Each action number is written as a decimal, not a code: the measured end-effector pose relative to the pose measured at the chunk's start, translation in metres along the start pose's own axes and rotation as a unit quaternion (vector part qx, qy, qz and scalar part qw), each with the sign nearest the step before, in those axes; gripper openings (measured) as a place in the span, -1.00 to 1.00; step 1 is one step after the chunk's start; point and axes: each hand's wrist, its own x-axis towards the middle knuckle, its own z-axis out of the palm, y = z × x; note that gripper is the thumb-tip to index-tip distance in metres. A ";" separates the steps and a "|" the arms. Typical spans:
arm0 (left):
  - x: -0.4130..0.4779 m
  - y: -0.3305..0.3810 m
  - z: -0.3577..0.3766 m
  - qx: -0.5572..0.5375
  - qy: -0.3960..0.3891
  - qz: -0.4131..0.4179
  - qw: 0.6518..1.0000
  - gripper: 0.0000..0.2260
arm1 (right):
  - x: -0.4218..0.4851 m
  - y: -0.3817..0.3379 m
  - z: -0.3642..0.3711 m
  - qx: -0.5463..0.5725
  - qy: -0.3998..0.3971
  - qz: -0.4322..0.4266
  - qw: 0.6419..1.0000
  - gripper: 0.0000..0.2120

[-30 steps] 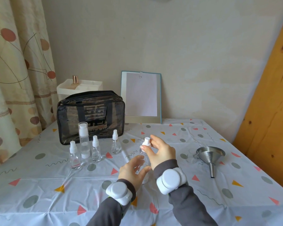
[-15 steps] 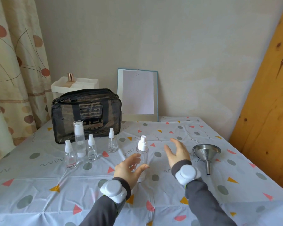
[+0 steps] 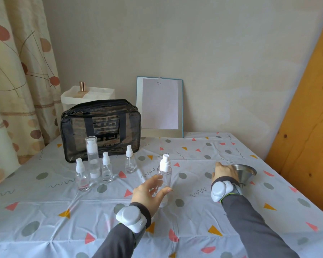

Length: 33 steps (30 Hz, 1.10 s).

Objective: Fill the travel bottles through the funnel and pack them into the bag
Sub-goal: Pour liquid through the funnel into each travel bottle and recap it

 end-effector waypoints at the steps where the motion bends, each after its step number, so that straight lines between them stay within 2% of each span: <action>1: 0.000 0.000 0.000 0.000 0.000 -0.001 1.000 -0.53 | 0.000 -0.001 -0.001 -0.005 -0.003 -0.002 1.000 -0.76; 5: 0.000 -0.001 -0.001 0.006 -0.001 0.001 1.000 -0.52 | 0.006 0.001 -0.002 0.003 -0.046 -0.004 0.999 -0.91; 6: 0.000 -0.001 -0.001 0.008 -0.002 0.003 1.000 -0.53 | 0.009 0.002 -0.002 0.032 -0.065 -0.001 0.997 -0.90; 8: 0.000 -0.001 -0.001 0.006 -0.001 0.003 1.000 -0.54 | 0.011 0.001 0.001 0.110 -0.095 0.003 0.989 -0.72; 10: 0.001 -0.002 0.000 -0.005 0.004 0.000 1.000 -0.56 | 0.007 -0.008 0.005 0.176 -0.068 -0.020 0.982 -0.63; 13: 0.000 -0.001 0.000 -0.001 0.004 0.001 1.000 -0.56 | -0.007 -0.031 0.013 0.238 -0.008 -0.095 0.967 -0.64; 20: -0.001 0.002 0.000 -0.013 0.007 -0.001 1.000 -0.55 | -0.028 -0.063 0.029 0.243 0.029 -0.216 0.945 -0.71; 28: -0.001 0.003 0.000 -0.017 0.008 0.000 1.000 -0.58 | -0.031 -0.060 0.037 0.245 0.021 -0.226 0.943 -0.73; 31: -0.001 0.002 0.000 -0.027 0.010 0.000 1.000 -0.61 | -0.036 -0.060 0.039 0.264 0.050 -0.217 0.938 -0.76; 33: -0.001 0.001 0.000 -0.027 0.005 -0.001 1.000 -0.60 | -0.040 -0.061 0.041 0.313 0.056 -0.191 0.929 -0.63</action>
